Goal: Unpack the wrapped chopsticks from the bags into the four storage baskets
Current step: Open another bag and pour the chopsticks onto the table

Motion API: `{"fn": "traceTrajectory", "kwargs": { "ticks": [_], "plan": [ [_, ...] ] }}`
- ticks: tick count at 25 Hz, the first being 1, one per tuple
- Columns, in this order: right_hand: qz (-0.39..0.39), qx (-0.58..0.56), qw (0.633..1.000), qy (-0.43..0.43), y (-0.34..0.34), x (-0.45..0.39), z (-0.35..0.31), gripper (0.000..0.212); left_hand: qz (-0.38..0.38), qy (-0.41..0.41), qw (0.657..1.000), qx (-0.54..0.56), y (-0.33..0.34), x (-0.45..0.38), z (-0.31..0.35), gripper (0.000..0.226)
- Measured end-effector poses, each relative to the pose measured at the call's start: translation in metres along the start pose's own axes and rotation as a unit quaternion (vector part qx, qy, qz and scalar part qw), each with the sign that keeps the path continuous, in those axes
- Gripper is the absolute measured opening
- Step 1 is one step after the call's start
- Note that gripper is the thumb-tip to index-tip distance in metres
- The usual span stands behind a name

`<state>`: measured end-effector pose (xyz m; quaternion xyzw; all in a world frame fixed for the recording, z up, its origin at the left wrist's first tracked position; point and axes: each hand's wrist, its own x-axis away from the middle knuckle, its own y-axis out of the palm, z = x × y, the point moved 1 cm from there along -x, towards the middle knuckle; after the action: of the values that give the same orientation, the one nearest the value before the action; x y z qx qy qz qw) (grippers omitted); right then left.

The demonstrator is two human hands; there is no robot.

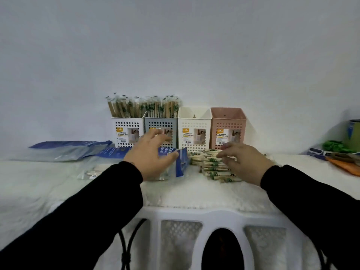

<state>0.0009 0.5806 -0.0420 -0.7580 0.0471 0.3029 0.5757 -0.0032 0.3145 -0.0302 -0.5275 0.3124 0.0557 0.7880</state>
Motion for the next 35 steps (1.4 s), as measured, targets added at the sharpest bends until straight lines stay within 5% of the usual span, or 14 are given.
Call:
{"fn": "traceTrajectory", "kwargs": {
  "ticks": [3,6,11,16,18,21,24,28,35],
  "plan": [
    [-0.058,-0.002,0.998,-0.017,0.019,-0.028,-0.049,0.025,-0.072,-0.033,0.995,-0.057,-0.012,0.018,-0.063,0.118],
    [-0.102,0.009,0.994,0.021,0.036,-0.058,-0.075,0.022,-0.127,-0.034,0.985,-0.108,-0.012,0.029,-0.102,0.131],
    [-0.252,0.016,0.968,0.007,0.054,-0.091,-0.109,0.043,-0.134,-0.046,0.988,-0.059,-0.006,0.03,-0.119,0.112],
    [-0.397,0.096,0.912,-0.048,0.041,-0.109,-0.141,0.01,-0.112,-0.054,0.991,-0.049,-0.003,0.029,-0.124,0.099],
    [-0.449,0.097,0.888,-0.025,0.045,-0.114,-0.152,0.029,-0.109,-0.05,0.991,-0.056,-0.001,0.028,-0.126,0.096],
    [-0.427,0.199,0.882,-0.023,0.063,-0.127,-0.157,0.006,-0.112,-0.05,0.991,-0.054,0.001,0.028,-0.126,0.093],
    [-0.47,0.284,0.835,-0.031,0.073,-0.13,-0.171,0.019,-0.11,-0.043,0.992,-0.053,-0.001,0.029,-0.124,0.087],
    [-0.419,0.376,0.824,-0.068,0.083,-0.132,-0.181,0.016,-0.106,-0.035,0.992,-0.056,-0.001,0.03,-0.126,0.083],
    [-0.361,0.284,0.885,-0.08,0.078,-0.116,-0.177,0.034,-0.121,-0.012,0.991,-0.057,0.0,0.03,-0.13,0.077]
  ]
}}
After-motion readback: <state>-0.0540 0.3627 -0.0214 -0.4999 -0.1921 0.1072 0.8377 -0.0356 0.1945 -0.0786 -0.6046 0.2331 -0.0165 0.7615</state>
